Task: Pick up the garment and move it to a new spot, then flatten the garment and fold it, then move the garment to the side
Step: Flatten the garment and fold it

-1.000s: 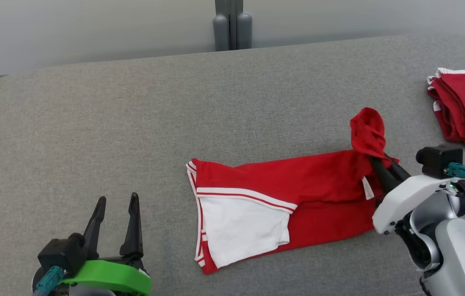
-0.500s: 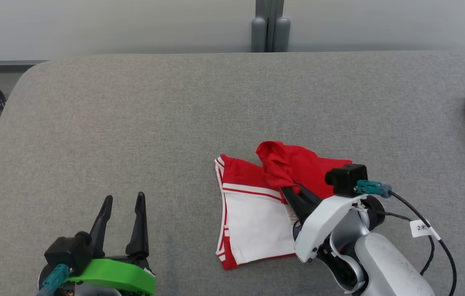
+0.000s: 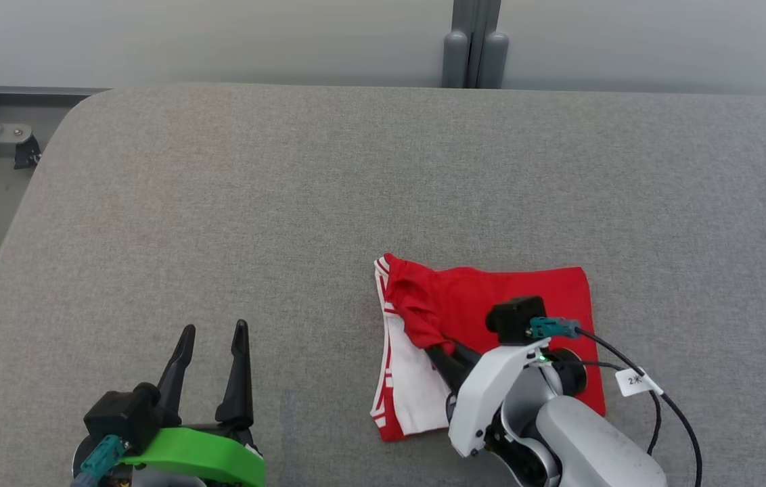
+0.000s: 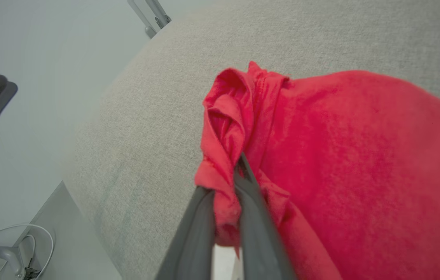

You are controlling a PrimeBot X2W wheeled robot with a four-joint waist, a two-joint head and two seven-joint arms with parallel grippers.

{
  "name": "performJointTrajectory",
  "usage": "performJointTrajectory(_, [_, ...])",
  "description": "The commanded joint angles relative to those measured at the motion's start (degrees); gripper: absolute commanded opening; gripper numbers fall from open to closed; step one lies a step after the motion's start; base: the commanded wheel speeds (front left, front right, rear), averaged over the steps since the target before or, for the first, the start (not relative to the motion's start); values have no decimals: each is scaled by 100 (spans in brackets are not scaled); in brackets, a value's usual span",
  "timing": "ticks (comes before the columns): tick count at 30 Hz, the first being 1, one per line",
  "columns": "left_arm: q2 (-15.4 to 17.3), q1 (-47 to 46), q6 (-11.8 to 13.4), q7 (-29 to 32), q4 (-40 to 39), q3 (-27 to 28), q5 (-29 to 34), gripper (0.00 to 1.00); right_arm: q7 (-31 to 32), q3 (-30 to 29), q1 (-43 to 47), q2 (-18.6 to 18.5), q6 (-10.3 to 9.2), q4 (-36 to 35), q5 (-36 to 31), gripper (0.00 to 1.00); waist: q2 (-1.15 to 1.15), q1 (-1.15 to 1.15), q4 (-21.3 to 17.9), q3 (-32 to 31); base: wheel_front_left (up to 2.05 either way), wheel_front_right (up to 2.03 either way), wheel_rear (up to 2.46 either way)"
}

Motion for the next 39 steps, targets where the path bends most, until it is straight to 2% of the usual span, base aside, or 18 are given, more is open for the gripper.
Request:
performJointTrajectory(1, [2,-51,-5,-16,19,1,17,100,-96,122,-85,10,-1,61,119,28,0,0,-6,-7,0,0,0])
performJointTrajectory(2, [1,-49,-11,-12,27,-9,13,100,-124,255,-115,5,-1,108,212,49,0,0,-13,-14,0,0,0])
performJointTrajectory(3, [0,-46,-14,-8,34,-17,9,100,-160,370,-136,8,0,137,268,85,0,0,-21,-20,0,0,0])
performJointTrajectory(4, [2,-39,-14,-6,41,-24,6,100,-203,484,-169,7,-1,159,345,100,0,0,-33,-28,0,0,0])
performJointTrajectory(10, [-14,-18,-27,-9,78,-76,-10,100,-488,959,-251,6,-1,116,522,100,0,0,-110,-75,0,0,0])
performJointTrajectory(13, [-19,-2,-14,-13,83,-93,-13,100,-705,835,-257,-1,-1,80,405,100,0,0,-150,-83,0,0,0])
performJointTrajectory(17, [-32,21,1,-25,79,-106,-14,100,-1089,241,-132,-104,-1,84,16,100,0,0,-204,-82,0,0,0])
performJointTrajectory(20, [-61,-18,-20,-29,89,-136,26,100,-1326,-497,36,-225,-1,107,-466,100,0,0,-250,-81,0,0,0])
performJointTrajectory(27, [-209,-220,-76,-80,235,-154,110,100,-1524,-2049,557,-181,-1,-397,-1610,100,0,0,-454,-109,0,0,0])
performJointTrajectory(33, [-335,-260,-121,-125,451,-9,243,100,-1544,-2793,1021,-63,-1,-957,-2222,100,0,0,-664,-225,0,0,0])
performJointTrajectory(39, [-495,-3,-218,-127,542,378,384,100,-1516,-3052,1379,-4,-1,-1334,-2409,100,0,0,-795,-384,0,0,0])
